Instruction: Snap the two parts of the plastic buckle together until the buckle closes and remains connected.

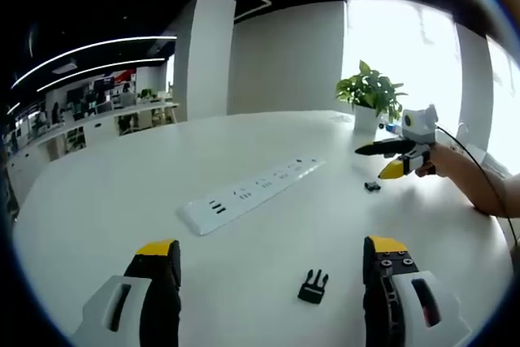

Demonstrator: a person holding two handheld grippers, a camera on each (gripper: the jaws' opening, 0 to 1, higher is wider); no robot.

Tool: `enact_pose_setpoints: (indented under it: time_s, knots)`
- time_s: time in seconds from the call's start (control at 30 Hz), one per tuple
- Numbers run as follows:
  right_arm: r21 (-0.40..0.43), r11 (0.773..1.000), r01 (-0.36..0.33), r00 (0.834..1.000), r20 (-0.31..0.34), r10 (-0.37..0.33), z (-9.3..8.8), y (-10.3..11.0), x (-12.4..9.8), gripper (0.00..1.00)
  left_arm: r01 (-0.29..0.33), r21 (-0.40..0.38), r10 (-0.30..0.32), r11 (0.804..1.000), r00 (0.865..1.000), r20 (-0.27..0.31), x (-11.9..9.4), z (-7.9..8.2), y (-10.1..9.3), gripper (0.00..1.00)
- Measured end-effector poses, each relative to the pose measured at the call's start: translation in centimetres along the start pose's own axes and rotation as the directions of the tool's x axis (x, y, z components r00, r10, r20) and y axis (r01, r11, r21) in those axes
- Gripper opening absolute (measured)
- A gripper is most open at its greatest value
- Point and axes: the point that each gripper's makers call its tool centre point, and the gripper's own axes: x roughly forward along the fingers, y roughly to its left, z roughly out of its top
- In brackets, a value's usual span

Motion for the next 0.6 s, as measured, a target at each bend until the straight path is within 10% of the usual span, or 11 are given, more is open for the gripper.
enact_pose_setpoints:
  time_s: [0.6]
  knots:
    - [-0.003, 1.0, 0.007, 1.0, -0.004, -0.007, 0.3, -0.8, 0.8, 0.88, -0.006, 0.011, 0.006, 1.0, 1.0, -0.001, 1.0, 0.7, 1.2, 0.94]
